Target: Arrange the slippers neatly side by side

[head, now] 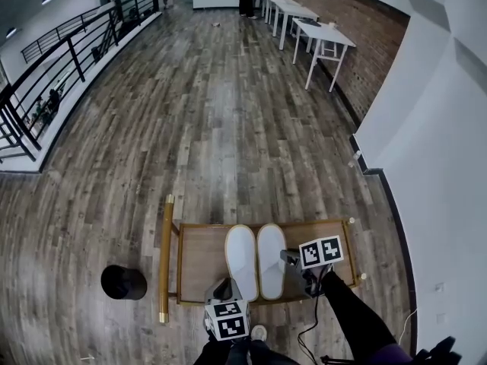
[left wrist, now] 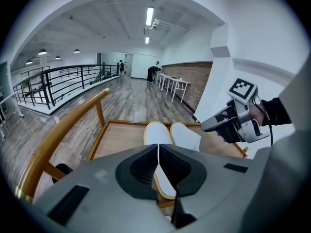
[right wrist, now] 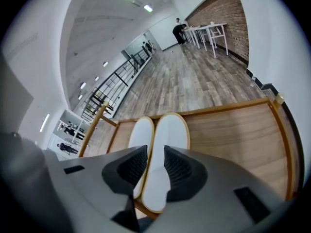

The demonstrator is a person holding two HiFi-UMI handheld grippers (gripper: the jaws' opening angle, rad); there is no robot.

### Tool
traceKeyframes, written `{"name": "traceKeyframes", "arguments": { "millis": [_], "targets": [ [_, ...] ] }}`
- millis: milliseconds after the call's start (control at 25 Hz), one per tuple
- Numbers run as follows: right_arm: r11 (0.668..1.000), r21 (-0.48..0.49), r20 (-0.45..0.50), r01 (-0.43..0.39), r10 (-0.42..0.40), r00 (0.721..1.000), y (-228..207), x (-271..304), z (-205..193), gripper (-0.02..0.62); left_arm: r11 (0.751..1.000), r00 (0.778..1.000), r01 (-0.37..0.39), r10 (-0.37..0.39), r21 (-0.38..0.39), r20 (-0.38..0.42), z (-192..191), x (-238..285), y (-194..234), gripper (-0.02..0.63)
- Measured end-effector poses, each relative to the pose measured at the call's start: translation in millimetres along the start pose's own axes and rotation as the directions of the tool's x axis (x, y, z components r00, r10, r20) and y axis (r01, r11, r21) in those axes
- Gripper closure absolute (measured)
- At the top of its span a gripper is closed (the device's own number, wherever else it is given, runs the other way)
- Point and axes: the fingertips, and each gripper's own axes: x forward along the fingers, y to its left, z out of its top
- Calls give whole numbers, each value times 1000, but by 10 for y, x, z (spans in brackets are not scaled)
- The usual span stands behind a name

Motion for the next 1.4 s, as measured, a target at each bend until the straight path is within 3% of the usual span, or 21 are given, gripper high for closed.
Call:
{"name": "traceKeyframes", "arguments": {
  "millis": [320, 520, 680, 960, 1400],
  "targets": [
    [993, -5, 269, -115, 112, 956, 677, -448, 123, 509, 999, 996, 30, -33, 43, 80, 490, 22, -224, 595],
    [997, -52, 358, -60, 74, 931, 926, -592, -22, 511, 998, 994, 32, -38, 51, 106, 579, -45, -277, 595],
    [999, 19, 455, -51, 36, 890, 986, -731, -99, 563, 999, 993, 34, -38, 38, 113, 547, -111, -301, 595],
    [997, -8, 440, 73, -62, 896, 989, -756, -407, 597, 999, 992, 40, -43, 33, 118, 416, -265, -338, 595],
    [980, -136, 463, 147, -69, 884, 1183, -806, -503, 597, 998, 987, 32, -40, 56, 153, 361, -366, -334, 595]
  ]
}}
